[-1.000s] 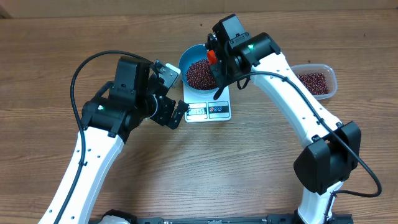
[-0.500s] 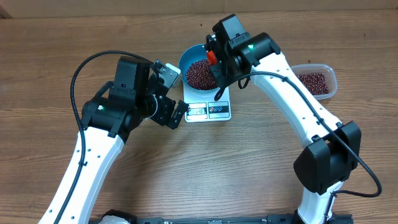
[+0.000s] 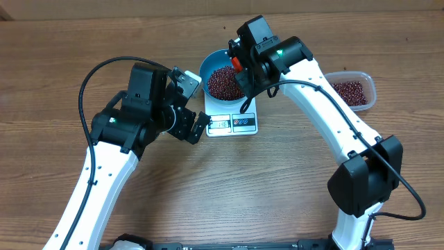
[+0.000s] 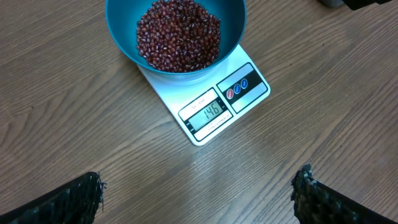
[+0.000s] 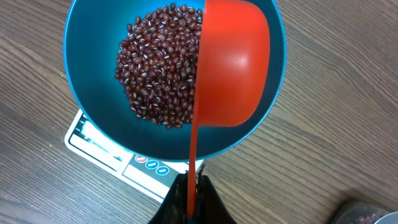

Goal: Scoop item into bowl and weigh 150g on scale

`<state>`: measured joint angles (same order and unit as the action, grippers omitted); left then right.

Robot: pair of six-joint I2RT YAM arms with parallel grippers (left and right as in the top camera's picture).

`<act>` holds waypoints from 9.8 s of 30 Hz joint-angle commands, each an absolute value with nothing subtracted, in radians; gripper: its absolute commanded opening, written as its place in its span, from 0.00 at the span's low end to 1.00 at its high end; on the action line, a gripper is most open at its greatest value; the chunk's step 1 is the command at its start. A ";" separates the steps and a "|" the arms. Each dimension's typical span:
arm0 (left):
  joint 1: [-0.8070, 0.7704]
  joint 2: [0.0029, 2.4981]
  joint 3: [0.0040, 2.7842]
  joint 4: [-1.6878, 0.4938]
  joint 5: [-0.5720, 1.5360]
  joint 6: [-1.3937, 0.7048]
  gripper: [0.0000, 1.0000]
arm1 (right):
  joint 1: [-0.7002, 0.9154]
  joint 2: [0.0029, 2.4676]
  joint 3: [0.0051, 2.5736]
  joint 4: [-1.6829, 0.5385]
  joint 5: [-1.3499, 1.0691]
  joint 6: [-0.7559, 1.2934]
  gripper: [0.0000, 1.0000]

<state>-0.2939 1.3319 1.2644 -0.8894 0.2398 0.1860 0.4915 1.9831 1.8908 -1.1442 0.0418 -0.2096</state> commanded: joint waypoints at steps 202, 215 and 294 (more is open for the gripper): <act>-0.290 1.337 1.265 -0.886 0.244 0.175 1.00 | -0.233 1.945 1.585 -1.213 -0.349 -0.233 0.04; -0.290 1.337 1.265 -0.886 0.244 0.175 1.00 | -0.355 1.936 1.749 -1.361 -0.608 -0.328 0.04; -0.290 1.337 1.265 -0.886 0.244 0.175 1.00 | 0.473 1.839 1.922 -1.183 0.043 -0.179 0.04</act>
<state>-0.2939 1.3319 1.2644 -0.8894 0.2398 0.1856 0.4927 1.9190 1.8759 -1.1870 0.0685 -0.2085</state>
